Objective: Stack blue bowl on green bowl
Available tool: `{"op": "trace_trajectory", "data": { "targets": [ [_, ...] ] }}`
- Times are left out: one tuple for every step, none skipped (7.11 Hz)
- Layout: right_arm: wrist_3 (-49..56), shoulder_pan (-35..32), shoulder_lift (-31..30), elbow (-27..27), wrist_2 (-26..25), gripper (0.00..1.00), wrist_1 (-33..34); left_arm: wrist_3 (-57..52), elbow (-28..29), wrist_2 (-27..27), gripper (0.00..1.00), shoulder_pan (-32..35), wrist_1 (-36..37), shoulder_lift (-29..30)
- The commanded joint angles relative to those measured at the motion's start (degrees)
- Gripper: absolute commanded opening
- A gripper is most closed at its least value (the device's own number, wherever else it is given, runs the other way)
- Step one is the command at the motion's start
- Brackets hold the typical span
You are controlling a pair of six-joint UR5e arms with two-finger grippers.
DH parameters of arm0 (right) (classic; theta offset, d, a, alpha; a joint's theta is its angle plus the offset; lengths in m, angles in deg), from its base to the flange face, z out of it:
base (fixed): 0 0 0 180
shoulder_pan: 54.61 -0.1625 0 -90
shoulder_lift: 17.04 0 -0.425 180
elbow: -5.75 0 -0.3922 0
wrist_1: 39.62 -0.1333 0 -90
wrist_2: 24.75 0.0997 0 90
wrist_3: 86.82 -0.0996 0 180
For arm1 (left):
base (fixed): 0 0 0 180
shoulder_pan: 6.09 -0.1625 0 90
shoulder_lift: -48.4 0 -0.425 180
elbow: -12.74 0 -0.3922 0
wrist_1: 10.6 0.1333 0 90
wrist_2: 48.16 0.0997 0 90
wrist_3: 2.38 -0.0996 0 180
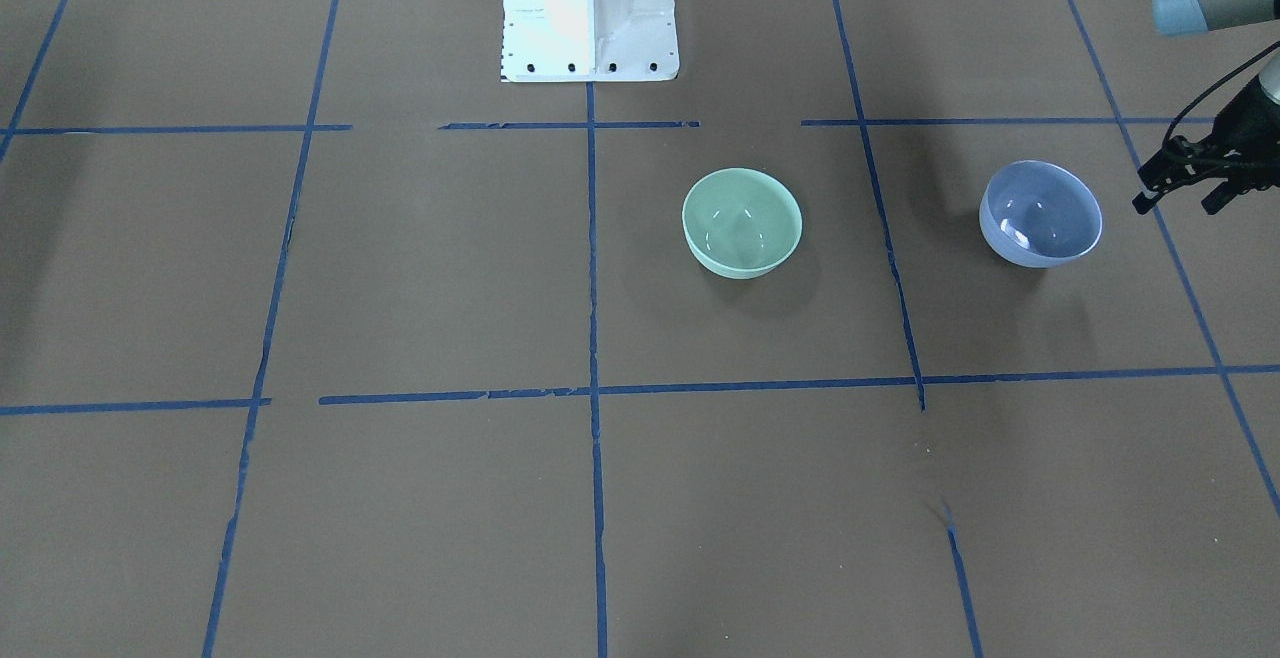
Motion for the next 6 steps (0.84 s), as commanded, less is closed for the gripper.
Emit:
{"op": "trace_trajectory", "data": {
  "targets": [
    [0.00,0.00,0.00,0.00,0.07,1.00,0.00,5.08,0.12,2.35,0.89,-5.10,-1.71,-0.06],
    [0.00,0.00,0.00,0.00,-0.02,1.00,0.00,7.00,0.56,2.35,0.87,-6.94,-1.80,-0.06],
    [0.00,0.00,0.00,0.00,-0.02,1.00,0.08,7.80,0.74,2.35,0.87,-7.92,-1.80,-0.06],
    [0.00,0.00,0.00,0.00,-0.02,1.00,0.00,7.72,0.74,2.35,0.79,-8.01,-1.80,-0.06],
    [0.00,0.00,0.00,0.00,-0.02,1.00,0.00,7.81,0.65,2.35,0.03,-8.01,-1.80,-0.14],
    [0.00,0.00,0.00,0.00,-0.02,1.00,0.00,7.81,0.65,2.35,0.00,-7.93,-1.71,-0.14]
  ]
}}
